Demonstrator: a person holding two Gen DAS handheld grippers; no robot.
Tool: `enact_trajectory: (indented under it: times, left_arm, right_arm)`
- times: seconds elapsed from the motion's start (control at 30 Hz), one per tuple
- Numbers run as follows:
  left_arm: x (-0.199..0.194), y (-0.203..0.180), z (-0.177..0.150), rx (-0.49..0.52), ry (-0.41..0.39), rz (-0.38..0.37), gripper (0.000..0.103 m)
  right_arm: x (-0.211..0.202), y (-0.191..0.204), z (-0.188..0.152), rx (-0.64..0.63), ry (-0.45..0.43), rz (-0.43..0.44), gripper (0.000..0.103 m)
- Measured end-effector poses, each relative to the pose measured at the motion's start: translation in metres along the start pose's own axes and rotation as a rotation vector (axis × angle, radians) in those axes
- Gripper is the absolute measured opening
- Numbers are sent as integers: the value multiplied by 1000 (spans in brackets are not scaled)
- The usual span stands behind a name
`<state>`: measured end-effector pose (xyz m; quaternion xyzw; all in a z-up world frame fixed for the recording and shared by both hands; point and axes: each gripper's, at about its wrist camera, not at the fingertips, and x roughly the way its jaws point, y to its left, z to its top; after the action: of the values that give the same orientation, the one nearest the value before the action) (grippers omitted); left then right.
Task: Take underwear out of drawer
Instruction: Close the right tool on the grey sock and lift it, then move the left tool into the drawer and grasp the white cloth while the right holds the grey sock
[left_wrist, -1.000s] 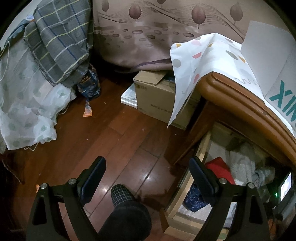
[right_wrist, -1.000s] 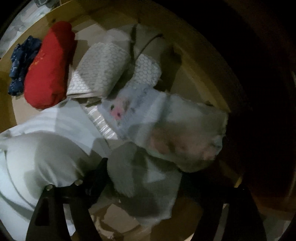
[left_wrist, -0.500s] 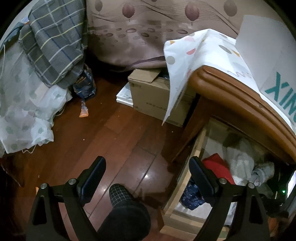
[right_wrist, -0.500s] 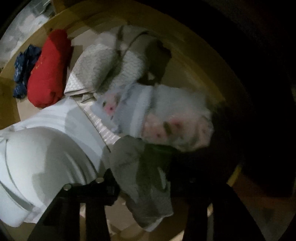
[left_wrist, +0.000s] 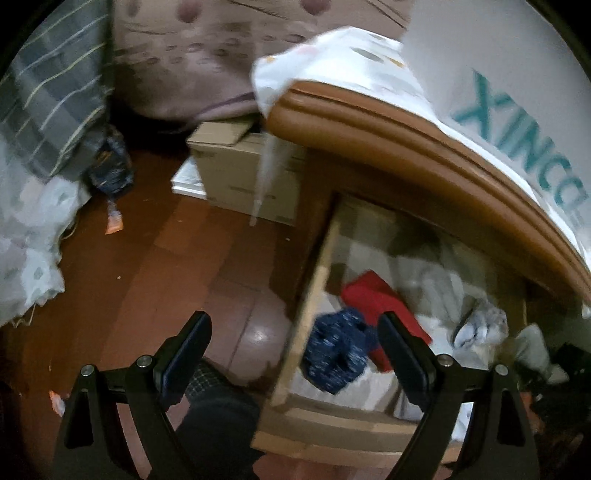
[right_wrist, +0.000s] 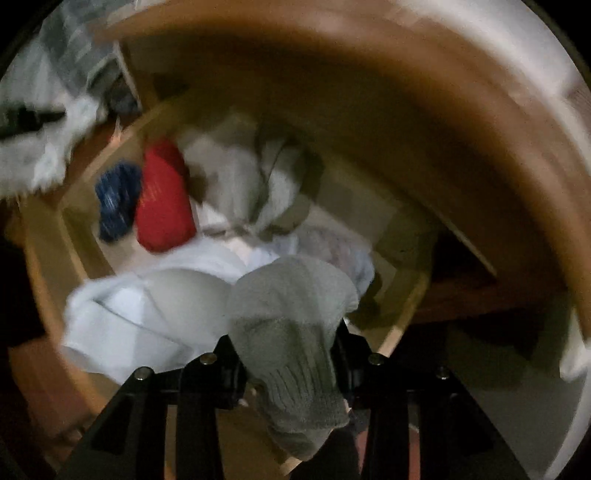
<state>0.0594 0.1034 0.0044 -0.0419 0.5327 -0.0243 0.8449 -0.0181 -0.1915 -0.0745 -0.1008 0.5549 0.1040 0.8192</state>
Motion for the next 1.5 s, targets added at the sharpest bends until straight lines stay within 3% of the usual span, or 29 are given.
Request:
enact_trajectory:
  times: [0.2, 0.37, 0.57, 0.8, 1.0, 1.2, 1.27, 1.33, 1.43, 1.5]
  left_arm:
    - [13, -37, -13, 117, 122, -151, 89]
    - [16, -78, -25, 244, 170, -197, 91]
    - [34, -122, -27, 267, 298, -281, 98]
    - [60, -174, -43, 374, 401, -222, 102]
    - [77, -187, -53, 387, 480, -202, 102]
    - [100, -196, -61, 408, 559, -103, 102]
    - [110, -193, -64, 397, 582, -65, 99]
    - [114, -189, -63, 374, 594, -67, 74]
    - [120, -177, -60, 302, 627, -60, 52]
    - [121, -174, -59, 306, 621, -38, 37]
  right_arm:
    - [-48, 4, -24, 171, -140, -23, 39]
    - [-59, -3, -35, 295, -200, -25, 39]
    - [-70, -15, -42, 376, -272, -12, 39]
    - [-85, -30, -57, 442, -311, -45, 39]
    - [-86, -40, -60, 500, -326, -36, 39]
    - [-88, -42, -60, 506, -340, -46, 39]
    - [-88, -43, -60, 512, -337, -51, 39]
    - [-88, -44, -60, 513, -336, -48, 39]
    - [-87, -42, -59, 505, -333, -42, 39]
    - [-87, -41, -57, 497, -330, -42, 39]
